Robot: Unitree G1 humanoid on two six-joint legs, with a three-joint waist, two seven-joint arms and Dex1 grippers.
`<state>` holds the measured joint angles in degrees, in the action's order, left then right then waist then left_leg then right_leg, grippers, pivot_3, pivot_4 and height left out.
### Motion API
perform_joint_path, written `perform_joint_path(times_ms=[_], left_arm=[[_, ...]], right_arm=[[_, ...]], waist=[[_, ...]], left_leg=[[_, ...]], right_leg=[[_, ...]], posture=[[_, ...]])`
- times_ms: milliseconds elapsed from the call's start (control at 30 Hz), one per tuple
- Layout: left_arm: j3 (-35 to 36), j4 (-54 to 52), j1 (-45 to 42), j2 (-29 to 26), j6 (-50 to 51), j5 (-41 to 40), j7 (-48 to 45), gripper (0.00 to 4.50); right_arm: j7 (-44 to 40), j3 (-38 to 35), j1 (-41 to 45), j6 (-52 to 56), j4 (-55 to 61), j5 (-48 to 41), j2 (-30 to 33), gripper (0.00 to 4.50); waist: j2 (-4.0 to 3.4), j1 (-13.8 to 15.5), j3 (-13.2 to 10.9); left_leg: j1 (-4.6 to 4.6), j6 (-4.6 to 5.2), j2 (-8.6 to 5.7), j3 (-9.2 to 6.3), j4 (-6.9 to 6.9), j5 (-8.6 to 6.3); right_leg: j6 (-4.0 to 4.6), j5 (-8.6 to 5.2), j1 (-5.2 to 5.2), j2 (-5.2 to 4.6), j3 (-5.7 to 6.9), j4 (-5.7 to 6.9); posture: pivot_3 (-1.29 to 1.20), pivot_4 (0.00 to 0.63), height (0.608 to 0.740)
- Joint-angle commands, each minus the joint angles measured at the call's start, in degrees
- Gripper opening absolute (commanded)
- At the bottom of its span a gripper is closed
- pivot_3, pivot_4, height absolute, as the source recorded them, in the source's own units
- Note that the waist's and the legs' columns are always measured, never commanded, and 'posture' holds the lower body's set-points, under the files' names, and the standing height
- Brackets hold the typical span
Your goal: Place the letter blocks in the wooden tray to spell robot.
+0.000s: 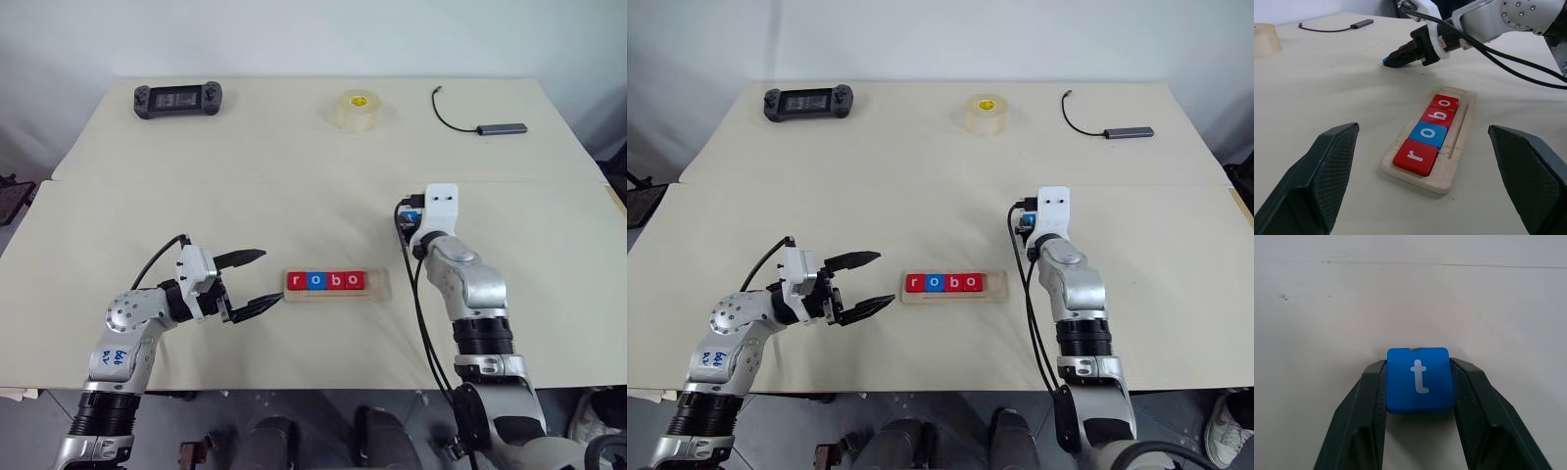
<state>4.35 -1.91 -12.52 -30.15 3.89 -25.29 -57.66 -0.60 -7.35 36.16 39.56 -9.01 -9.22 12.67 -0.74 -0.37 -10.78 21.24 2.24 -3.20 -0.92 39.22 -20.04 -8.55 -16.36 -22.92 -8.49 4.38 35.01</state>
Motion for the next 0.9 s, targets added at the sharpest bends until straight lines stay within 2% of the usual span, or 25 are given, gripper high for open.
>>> perform_joint_path(times_ms=[33,133,233,500,600,700,800,900], left_arm=[[0.34,-2.41,-0.10,-0.51,0.42,-0.98,-0.37,4.50],[-0.09,-1.23,-0.73,-0.75,0.45,-0.94,-1.66,4.50],[-0.54,0.74,-1.52,-0.65,-0.04,-0.67,-3.16,4.50],[-0.79,3.85,-2.70,-0.56,-1.41,-0.18,-5.61,4.50],[-0.76,4.21,-2.67,-0.54,-1.54,-0.16,-5.81,4.50],[-0.77,4.31,-2.61,-0.49,-1.30,-0.31,-5.89,4.50],[-0.65,3.99,-2.29,-0.43,-1.31,-0.38,-5.86,4.50],[-0.62,4.11,-2.40,-0.39,-1.78,-0.29,-6.02,4.50]], right_arm=[[-3.34,-1.34,-3.99,4.39,11.50,-1.24,4.26,1.47],[-5.46,-3.71,-10.20,11.45,21.95,-3.78,7.39,1.47],[-5.85,-6.21,-16.09,17.34,30.63,-5.99,7.96,1.47],[-3.70,-7.36,-25.48,27.68,45.33,-7.55,4.25,1.47],[-4.49,-6.46,-27.25,28.99,47.36,-8.01,3.78,2.48],[-7.03,-6.68,-26.59,27.00,45.91,-8.40,6.04,3.50],[-15.54,-6.85,-24.20,21.07,39.31,-8.42,15.52,4.49],[-24.83,-6.30,-21.41,12.29,30.27,-8.93,23.92,4.49]], waist=[[0.00,0.15,0.00],[0.00,0.23,0.00],[0.00,0.27,0.00],[0.00,0.23,0.00],[0.00,0.27,0.00],[0.00,0.28,0.00],[0.01,0.27,0.00],[0.02,0.33,-0.01]], left_leg=[[0.00,0.00,0.00,0.00,-0.01,0.00],[0.02,0.01,0.00,0.03,-0.02,0.00],[0.02,0.00,0.03,0.03,-0.02,0.00],[-0.04,0.00,0.06,0.23,-0.02,0.00],[-0.04,0.01,0.05,0.20,-0.02,0.00],[-0.04,0.02,0.02,0.20,-0.02,0.00],[-0.04,0.04,0.00,0.21,-0.02,0.01],[-0.04,0.16,-0.06,0.30,-0.02,0.02]], right_leg=[[0.00,0.00,0.00,0.00,0.00,0.00],[0.00,0.00,-0.01,0.00,-0.01,-0.04],[0.00,0.00,-0.01,0.02,0.00,-0.05],[0.00,0.00,-0.03,0.04,-0.18,-0.05],[0.00,0.00,-0.03,0.04,-0.18,-0.04],[0.00,0.00,-0.03,0.03,-0.20,-0.04],[0.00,0.00,-0.03,0.02,-0.22,-0.05],[-0.03,0.01,-0.02,-0.02,-0.28,-0.11]], posture=[[0.00,0.150,0.740],[0.00,0.150,0.740],[0.00,0.150,0.740],[0.00,0.150,0.740],[0.00,0.150,0.740],[0.00,0.150,0.740],[0.00,0.150,0.740],[0.00,0.150,0.740]])
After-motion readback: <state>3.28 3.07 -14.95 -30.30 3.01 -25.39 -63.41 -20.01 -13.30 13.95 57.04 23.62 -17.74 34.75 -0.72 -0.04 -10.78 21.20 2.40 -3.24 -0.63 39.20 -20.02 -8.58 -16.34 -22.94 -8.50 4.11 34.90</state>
